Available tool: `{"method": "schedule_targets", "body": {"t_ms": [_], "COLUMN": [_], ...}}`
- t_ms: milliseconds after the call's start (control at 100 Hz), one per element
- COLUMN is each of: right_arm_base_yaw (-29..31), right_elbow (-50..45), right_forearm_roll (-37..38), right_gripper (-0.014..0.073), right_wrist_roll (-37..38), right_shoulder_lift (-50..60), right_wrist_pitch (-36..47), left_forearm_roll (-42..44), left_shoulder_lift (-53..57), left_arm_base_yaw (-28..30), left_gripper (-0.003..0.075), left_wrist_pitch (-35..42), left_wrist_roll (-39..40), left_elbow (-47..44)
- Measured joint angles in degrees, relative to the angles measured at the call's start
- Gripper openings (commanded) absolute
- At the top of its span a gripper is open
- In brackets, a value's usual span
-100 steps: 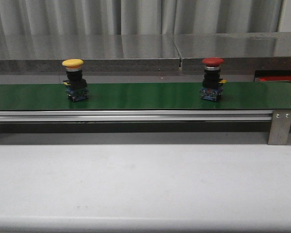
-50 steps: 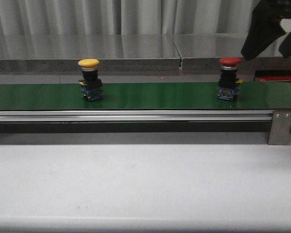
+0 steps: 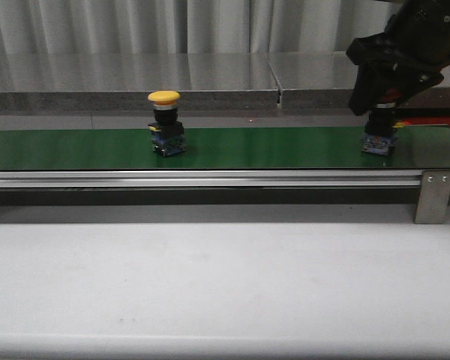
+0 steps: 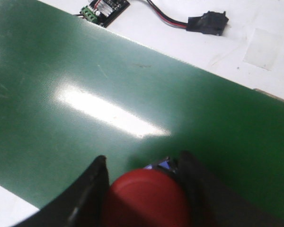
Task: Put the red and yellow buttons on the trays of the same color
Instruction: 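Lower the right gripper onto the red button at the belt's end and grasp, then move the red button into the red tray and open the right gripper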
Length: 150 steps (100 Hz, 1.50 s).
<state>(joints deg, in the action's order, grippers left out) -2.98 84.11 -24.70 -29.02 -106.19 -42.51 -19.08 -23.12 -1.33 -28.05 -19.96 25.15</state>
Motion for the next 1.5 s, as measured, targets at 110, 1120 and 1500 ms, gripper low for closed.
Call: {"method": "schedule_targets", "body": {"t_ms": [110, 1120, 1500], "right_arm_base_yaw": [0.4, 20.9, 20.9], "right_elbow": [1.8, 43.0, 43.2], "right_forearm_roll": [0.2, 0.1, -0.1], "right_gripper": [0.0153, 0.0153, 0.0155], "right_wrist_roll": [0.0, 1.1, 1.2], "right_shoulder_lift": [-0.6, -28.1, -33.6], "right_wrist_pitch": [-1.8, -8.3, -7.0], "left_forearm_roll": [0.0, 0.0, 0.0], "left_shoulder_lift": [0.0, 0.0, 0.0], "left_arm_base_yaw": [0.0, 0.0, 0.0], "left_gripper": [-0.0019, -0.0019, -0.0019], "left_wrist_pitch": [0.0, 0.0, 0.0], "left_wrist_roll": [0.0, 0.0, 0.0], "left_elbow": [0.0, 0.0, 0.0]}}
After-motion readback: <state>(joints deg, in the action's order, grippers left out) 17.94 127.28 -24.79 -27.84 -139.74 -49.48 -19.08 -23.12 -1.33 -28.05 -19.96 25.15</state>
